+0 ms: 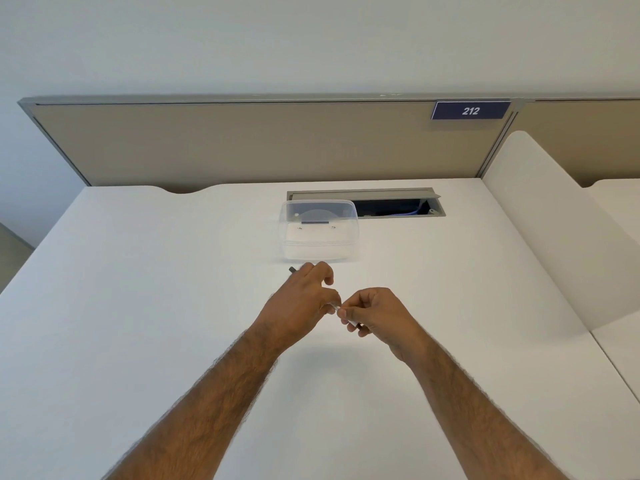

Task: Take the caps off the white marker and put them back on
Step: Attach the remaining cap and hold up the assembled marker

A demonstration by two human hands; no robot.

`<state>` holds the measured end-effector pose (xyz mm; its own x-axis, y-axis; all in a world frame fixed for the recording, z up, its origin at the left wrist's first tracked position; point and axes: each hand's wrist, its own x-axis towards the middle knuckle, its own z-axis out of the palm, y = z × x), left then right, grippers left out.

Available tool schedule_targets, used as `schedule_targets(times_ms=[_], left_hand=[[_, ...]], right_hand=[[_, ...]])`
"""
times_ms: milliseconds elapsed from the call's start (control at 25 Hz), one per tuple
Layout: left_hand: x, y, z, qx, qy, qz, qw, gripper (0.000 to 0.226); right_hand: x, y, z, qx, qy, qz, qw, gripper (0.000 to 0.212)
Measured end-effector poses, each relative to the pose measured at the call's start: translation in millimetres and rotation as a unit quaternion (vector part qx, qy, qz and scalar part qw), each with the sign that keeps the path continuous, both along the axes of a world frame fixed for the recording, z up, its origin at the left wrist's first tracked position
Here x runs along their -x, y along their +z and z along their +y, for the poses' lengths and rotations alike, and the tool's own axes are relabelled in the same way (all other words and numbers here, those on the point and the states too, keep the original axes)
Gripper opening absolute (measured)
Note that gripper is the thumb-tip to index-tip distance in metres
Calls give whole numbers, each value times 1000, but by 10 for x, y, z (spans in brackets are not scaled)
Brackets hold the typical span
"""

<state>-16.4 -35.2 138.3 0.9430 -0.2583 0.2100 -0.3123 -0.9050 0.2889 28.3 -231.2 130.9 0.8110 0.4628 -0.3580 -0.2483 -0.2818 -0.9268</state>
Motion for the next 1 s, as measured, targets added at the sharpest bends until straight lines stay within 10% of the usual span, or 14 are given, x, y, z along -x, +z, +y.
schedule_targets(times_ms=[160,320,440,1000], left_hand=[[15,-157,-120,174,169,0,970,32],[-19,-342,-267,514,373,131,762,3],[-56,-464,-356,595,375,203,681,9],[-339,-980,-349,521,392,256,713,6]], right_hand=[[52,-121,59,1,-103,11,995,8],[114,-261,137,15,-173,21,985,8],[157,-407,225,42,-181,20,982,8],[-155,-807,419,130,-139,-10,982,18]])
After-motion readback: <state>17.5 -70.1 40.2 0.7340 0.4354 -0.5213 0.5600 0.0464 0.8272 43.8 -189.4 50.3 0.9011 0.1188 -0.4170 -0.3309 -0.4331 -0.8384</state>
